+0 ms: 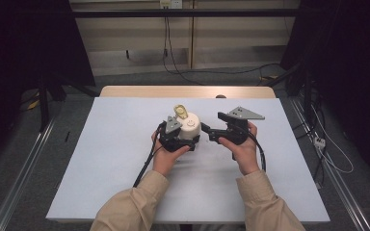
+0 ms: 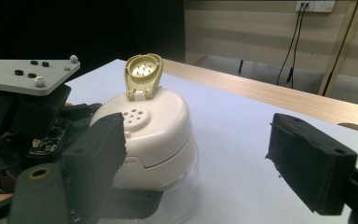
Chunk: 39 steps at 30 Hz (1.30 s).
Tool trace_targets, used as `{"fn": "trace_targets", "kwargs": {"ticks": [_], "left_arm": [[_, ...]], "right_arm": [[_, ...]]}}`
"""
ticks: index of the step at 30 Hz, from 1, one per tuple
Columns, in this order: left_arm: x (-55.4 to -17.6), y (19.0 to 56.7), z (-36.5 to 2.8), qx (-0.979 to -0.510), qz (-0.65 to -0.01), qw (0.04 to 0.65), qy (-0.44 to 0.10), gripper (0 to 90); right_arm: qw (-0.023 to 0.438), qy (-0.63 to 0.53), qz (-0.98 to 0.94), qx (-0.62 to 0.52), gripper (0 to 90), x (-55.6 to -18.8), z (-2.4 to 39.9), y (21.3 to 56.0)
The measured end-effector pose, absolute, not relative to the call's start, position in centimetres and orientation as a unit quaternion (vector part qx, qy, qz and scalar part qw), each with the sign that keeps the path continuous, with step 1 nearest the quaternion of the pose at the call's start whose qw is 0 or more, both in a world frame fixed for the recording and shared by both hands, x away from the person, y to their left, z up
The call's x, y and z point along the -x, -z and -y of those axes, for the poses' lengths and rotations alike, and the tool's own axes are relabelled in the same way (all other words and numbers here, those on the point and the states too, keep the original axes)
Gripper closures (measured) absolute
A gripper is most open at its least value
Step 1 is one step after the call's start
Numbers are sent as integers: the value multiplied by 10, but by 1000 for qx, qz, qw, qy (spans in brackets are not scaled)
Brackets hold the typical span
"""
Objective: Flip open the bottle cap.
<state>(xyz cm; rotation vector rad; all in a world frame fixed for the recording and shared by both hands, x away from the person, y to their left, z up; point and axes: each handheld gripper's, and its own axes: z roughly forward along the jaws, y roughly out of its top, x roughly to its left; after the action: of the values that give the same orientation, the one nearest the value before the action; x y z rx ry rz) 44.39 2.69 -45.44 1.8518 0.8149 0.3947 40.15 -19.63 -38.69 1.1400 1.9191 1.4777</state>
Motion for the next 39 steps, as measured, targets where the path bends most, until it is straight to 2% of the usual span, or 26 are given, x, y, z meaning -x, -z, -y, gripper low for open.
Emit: {"fn": "trace_targets", "kwargs": {"ticks": [5, 8, 11, 20, 29, 39], "left_arm": [[-443, 454, -29, -784, -335, 498, -156, 35], [-444, 460, -30, -804, -342, 465, -142, 35], [-437, 456, -35, -792, -330, 488, -158, 55], [-423, 447, -58, -787, -328, 500, -150, 57], [-412, 438, -92, -785, -324, 506, -151, 57], [-400, 435, -151, -778, -339, 505, -157, 58]], "right_arm": [[229, -535, -701, -413, 189, -401, 195, 388], [231, -535, -700, -414, 189, -401, 196, 388], [234, -536, -697, -415, 189, -400, 198, 387], [229, -531, -703, -415, 181, -395, 199, 394], [230, -520, -708, -419, 163, -381, 207, 404], [225, -515, -711, -421, 129, -353, 216, 416]]}}
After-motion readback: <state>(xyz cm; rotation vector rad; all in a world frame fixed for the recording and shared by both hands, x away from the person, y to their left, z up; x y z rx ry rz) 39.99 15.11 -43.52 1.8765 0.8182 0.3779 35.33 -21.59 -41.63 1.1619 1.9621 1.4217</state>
